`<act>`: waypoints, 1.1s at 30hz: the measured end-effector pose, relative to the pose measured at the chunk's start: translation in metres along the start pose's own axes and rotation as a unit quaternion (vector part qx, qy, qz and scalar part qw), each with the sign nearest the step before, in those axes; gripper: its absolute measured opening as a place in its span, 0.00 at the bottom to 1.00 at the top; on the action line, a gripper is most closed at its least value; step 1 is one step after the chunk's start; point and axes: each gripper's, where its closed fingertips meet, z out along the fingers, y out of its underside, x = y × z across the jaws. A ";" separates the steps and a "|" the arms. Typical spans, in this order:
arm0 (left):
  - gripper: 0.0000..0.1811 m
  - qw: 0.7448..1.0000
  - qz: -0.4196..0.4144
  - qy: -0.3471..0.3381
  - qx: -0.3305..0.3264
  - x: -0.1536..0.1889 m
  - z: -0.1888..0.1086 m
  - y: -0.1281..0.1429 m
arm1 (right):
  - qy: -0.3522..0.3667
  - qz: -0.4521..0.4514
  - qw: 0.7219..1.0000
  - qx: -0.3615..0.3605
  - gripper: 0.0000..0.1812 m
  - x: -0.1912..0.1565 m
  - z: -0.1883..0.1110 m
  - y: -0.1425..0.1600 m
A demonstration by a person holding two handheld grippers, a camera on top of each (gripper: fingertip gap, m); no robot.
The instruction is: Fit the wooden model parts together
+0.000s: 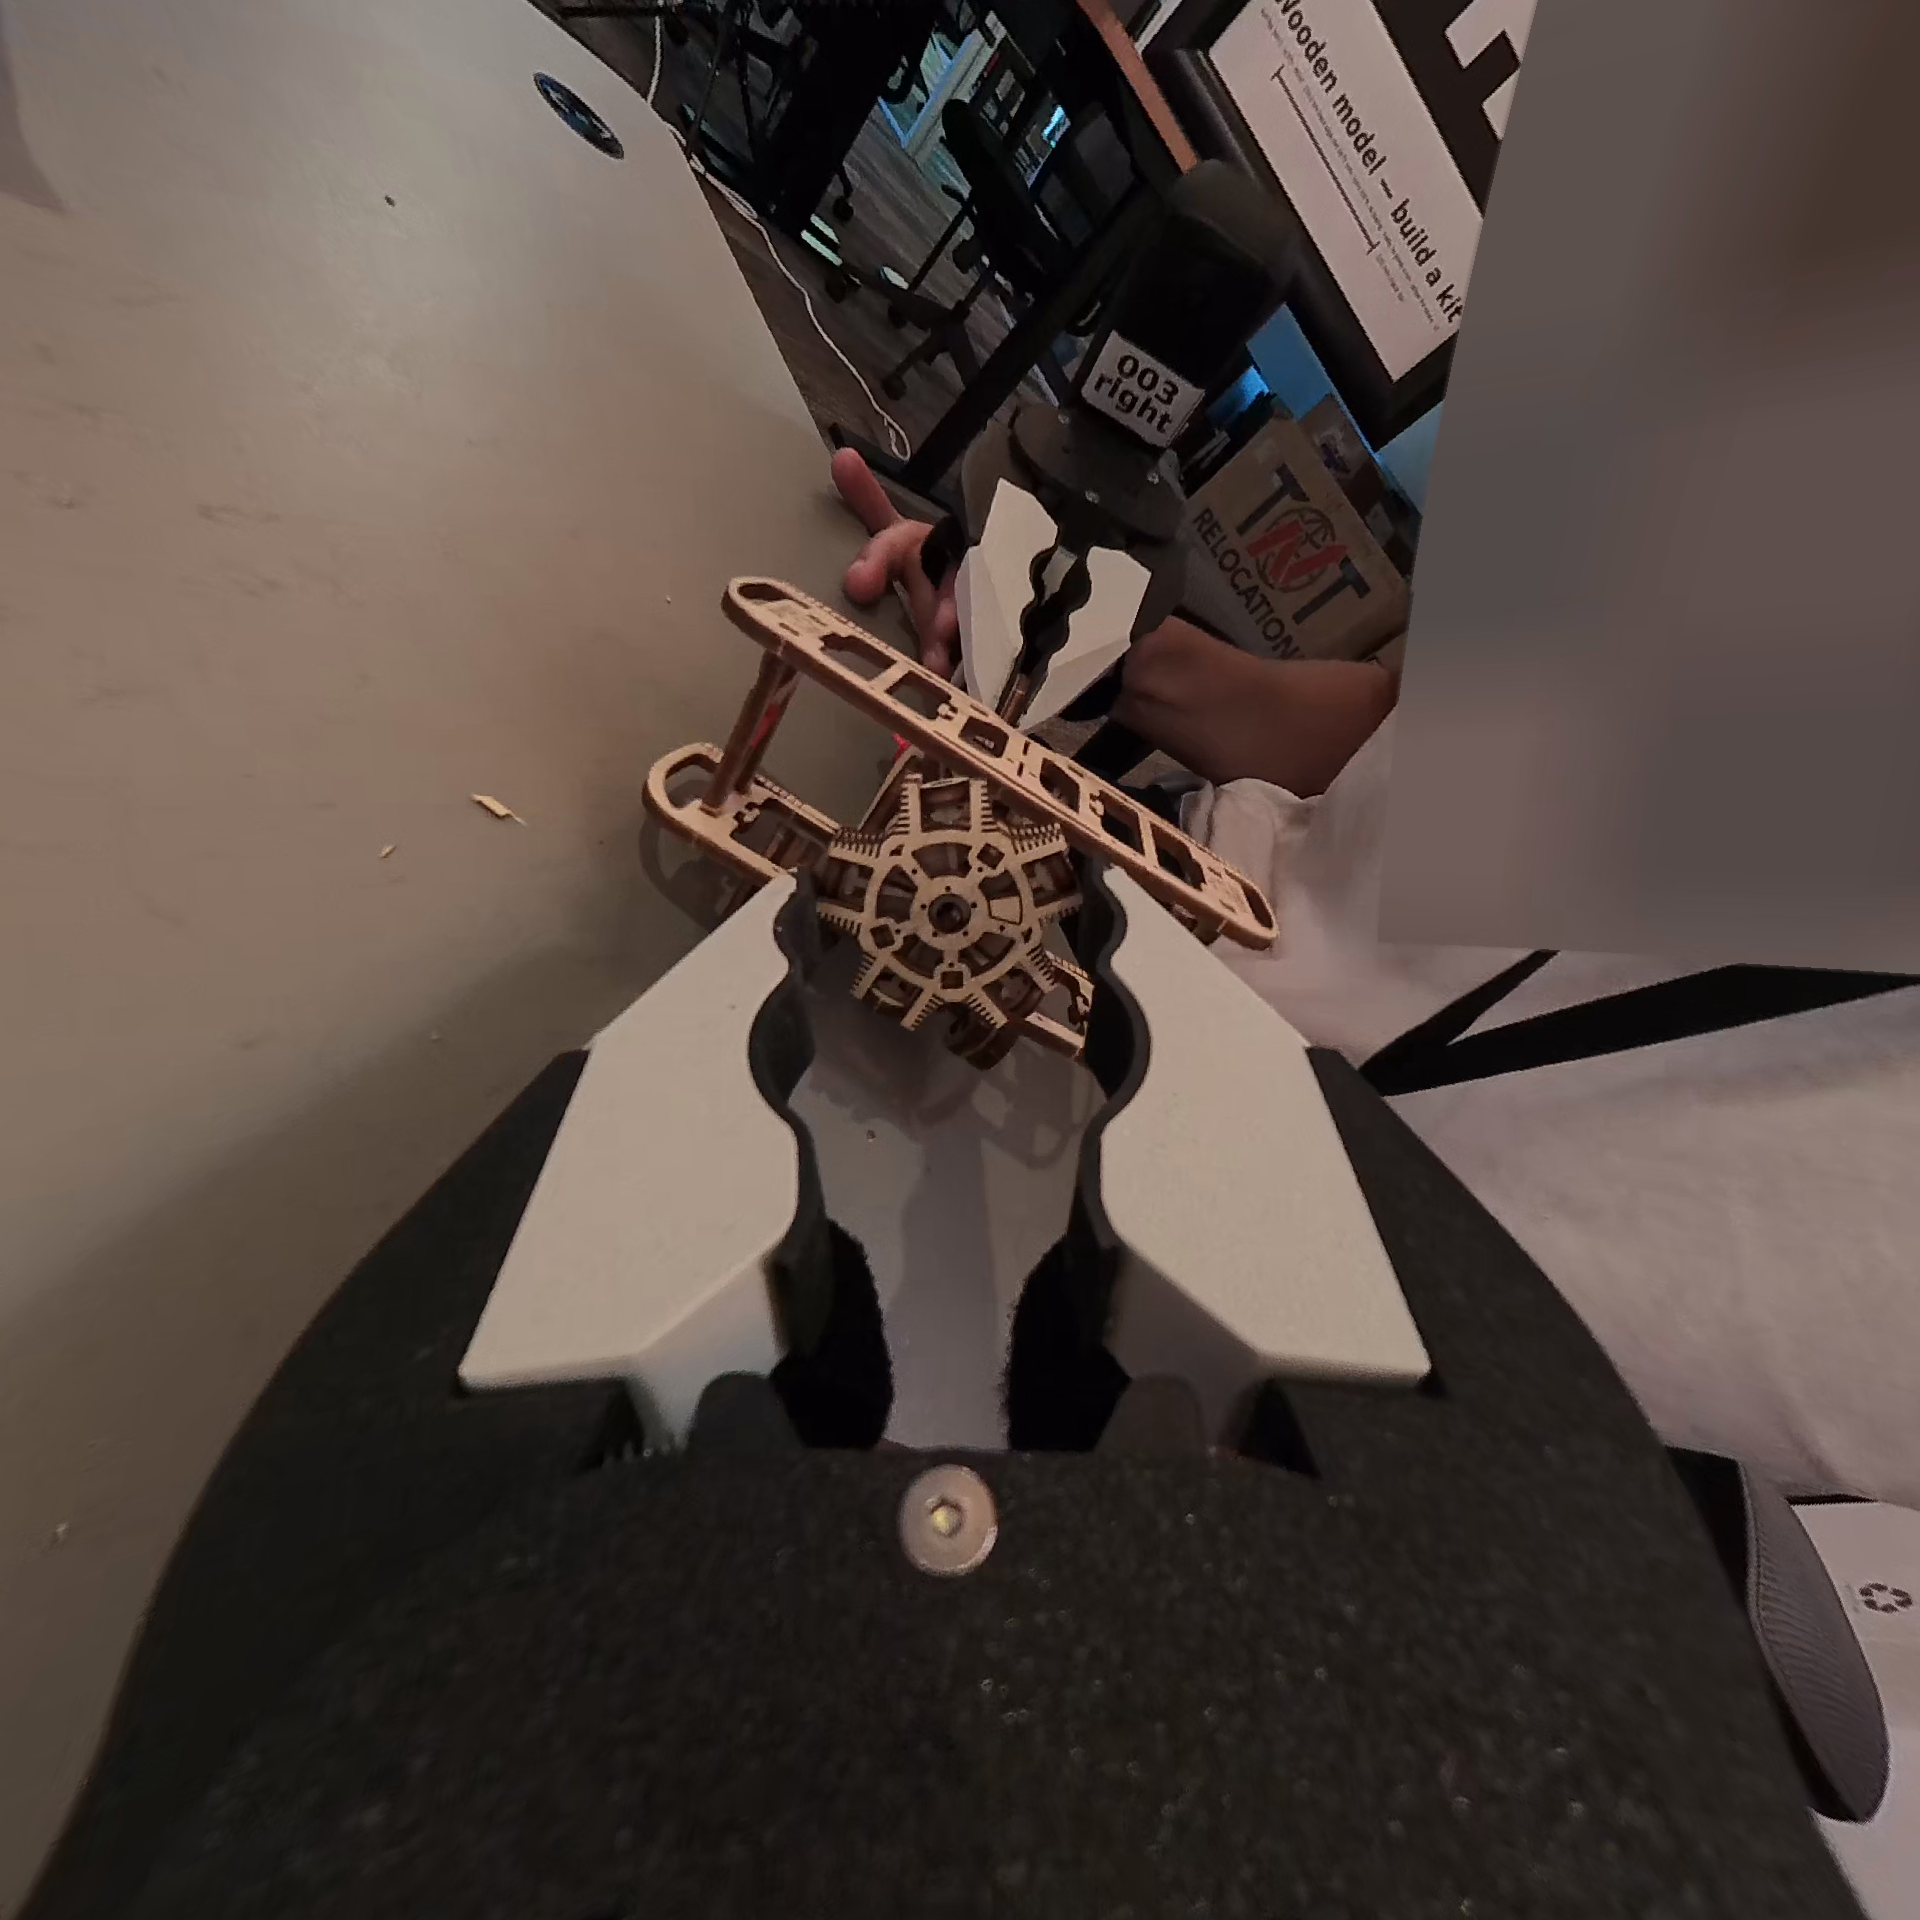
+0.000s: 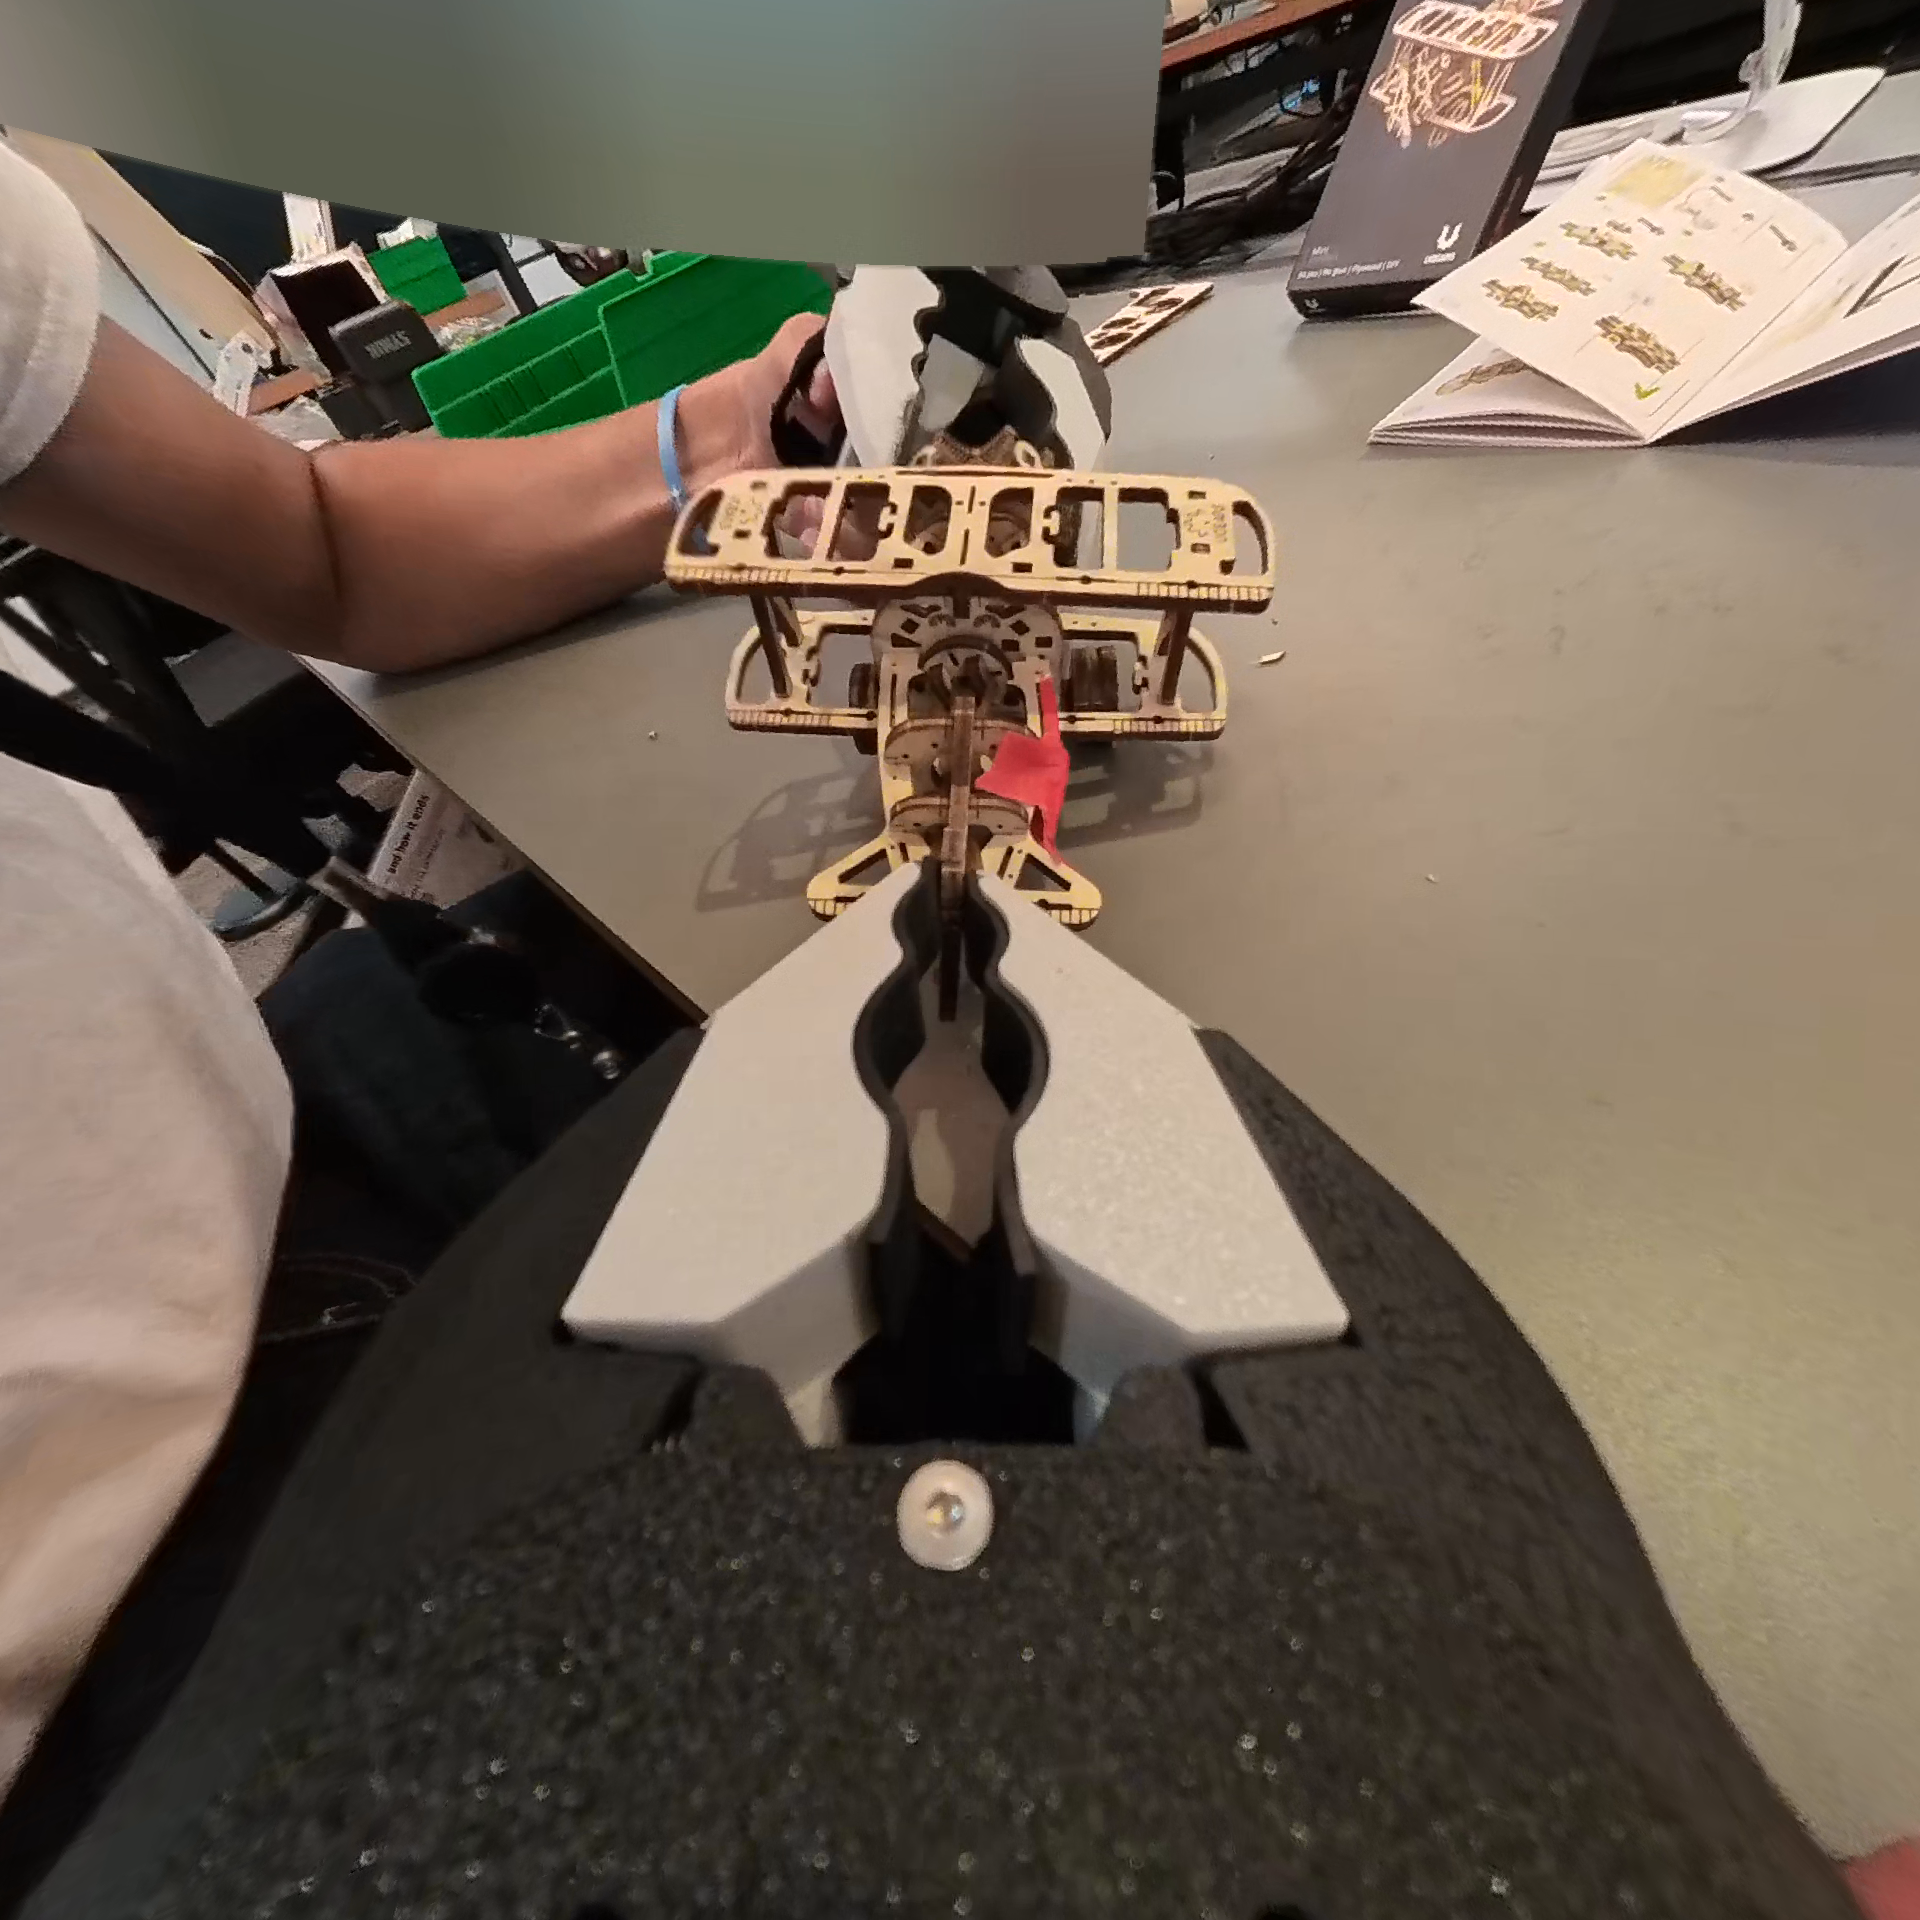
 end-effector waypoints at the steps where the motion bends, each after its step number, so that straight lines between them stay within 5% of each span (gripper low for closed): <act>1: 0.26 1.000 -0.001 0.002 0.000 0.000 0.000 0.000 | 0.000 -0.001 1.000 0.000 0.01 0.000 0.000 0.000; 19: 0.31 1.000 -0.003 0.011 0.016 0.001 -0.016 -0.002 | -0.002 0.003 1.000 0.002 0.01 0.001 0.000 0.000; 27: 0.31 0.996 0.044 0.027 -0.077 -0.001 -0.020 0.017 | -0.003 0.011 1.000 0.001 0.01 0.001 0.000 0.000; 33: 0.28 0.996 0.053 0.027 -0.062 -0.001 -0.020 0.011 | -0.002 0.014 1.000 0.001 0.01 0.001 0.000 0.000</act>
